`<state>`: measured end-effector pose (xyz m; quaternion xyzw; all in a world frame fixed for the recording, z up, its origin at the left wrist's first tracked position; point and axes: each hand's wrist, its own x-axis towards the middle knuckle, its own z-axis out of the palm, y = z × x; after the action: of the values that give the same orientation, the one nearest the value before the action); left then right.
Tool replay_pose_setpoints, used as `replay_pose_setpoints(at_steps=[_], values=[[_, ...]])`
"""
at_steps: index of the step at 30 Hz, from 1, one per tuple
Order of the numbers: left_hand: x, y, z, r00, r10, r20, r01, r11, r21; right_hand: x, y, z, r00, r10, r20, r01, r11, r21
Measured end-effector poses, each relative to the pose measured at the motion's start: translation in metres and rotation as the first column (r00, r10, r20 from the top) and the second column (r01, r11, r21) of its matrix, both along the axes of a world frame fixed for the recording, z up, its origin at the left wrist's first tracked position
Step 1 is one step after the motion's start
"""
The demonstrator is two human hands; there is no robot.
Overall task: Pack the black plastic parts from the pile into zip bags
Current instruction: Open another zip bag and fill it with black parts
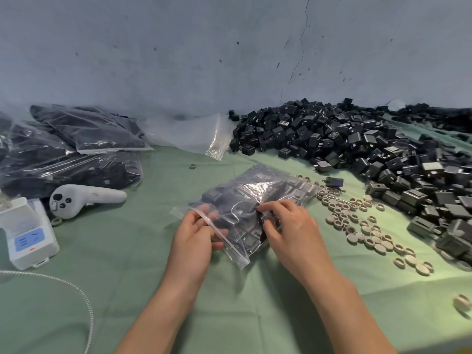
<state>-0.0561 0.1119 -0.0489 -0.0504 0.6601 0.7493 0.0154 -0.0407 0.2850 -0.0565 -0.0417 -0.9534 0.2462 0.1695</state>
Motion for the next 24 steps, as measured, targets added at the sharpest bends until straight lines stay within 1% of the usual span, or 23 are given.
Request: replay_pose_setpoints(at_steps=[3, 6, 8, 10, 13, 14, 16, 18, 19, 20, 21, 22, 23, 24], values=[[-0.002, 0.002, 0.004, 0.999, -0.008, 0.051, 0.004, 0.997, 0.075, -0.001, 0.000, -0.001, 1.000, -0.001, -0.010, 0.001, 1.000, -0.027], [0.000, 0.000, 0.006, 0.992, 0.100, 0.081, -0.111, 0.984, 0.142, -0.003, 0.002, -0.002, 0.998, -0.033, -0.046, 0.030, 0.998, -0.062], [0.001, -0.001, 0.005, 0.983, 0.133, 0.125, -0.157, 0.964, 0.213, -0.005, 0.004, -0.002, 0.995, -0.069, -0.066, 0.064, 0.995, -0.079], [0.003, -0.001, 0.006, 0.985, 0.082, 0.150, -0.128, 0.936, 0.328, -0.007, 0.004, -0.002, 0.995, -0.087, -0.048, 0.083, 0.993, -0.085], [0.004, 0.002, 0.009, 0.992, -0.019, 0.126, -0.045, 0.874, 0.485, -0.009, 0.002, -0.003, 0.996, -0.085, -0.021, 0.083, 0.994, -0.068], [0.004, 0.003, 0.010, 0.992, -0.031, 0.126, -0.038, 0.857, 0.513, -0.010, 0.003, -0.003, 0.996, -0.086, -0.025, 0.084, 0.995, -0.059], [0.001, 0.004, 0.011, 0.990, -0.002, 0.143, -0.075, 0.848, 0.525, -0.012, 0.004, -0.003, 0.996, -0.085, -0.040, 0.083, 0.995, -0.053], [-0.001, 0.003, 0.010, 0.983, 0.088, 0.161, -0.156, 0.862, 0.482, -0.013, 0.006, -0.002, 0.996, -0.075, -0.042, 0.072, 0.996, -0.056], [-0.001, 0.002, 0.010, 0.977, 0.152, 0.151, -0.203, 0.880, 0.430, -0.014, 0.007, -0.002, 0.997, -0.068, -0.041, 0.066, 0.996, -0.056], [-0.001, 0.000, 0.010, 0.965, 0.229, 0.126, -0.259, 0.902, 0.346, -0.015, 0.007, -0.002, 0.997, -0.062, -0.036, 0.060, 0.997, -0.052], [-0.002, -0.002, 0.008, 0.945, 0.314, 0.088, -0.326, 0.920, 0.219, -0.015, 0.008, -0.001, 0.998, -0.057, -0.028, 0.056, 0.997, -0.046], [-0.002, -0.003, 0.006, 0.922, 0.387, 0.032, -0.388, 0.919, 0.067, -0.016, 0.008, -0.001, 0.999, -0.051, -0.016, 0.050, 0.998, -0.039], [-0.001, -0.003, 0.005, 0.901, 0.434, -0.025, -0.434, 0.898, -0.077, -0.016, 0.009, 0.000, 0.999, -0.042, -0.002, 0.042, 0.998, -0.039], [-0.001, -0.002, 0.005, 0.887, 0.454, -0.080, -0.461, 0.869, -0.181, -0.016, 0.011, 0.002, 0.999, -0.031, 0.012, 0.031, 0.998, -0.049]])
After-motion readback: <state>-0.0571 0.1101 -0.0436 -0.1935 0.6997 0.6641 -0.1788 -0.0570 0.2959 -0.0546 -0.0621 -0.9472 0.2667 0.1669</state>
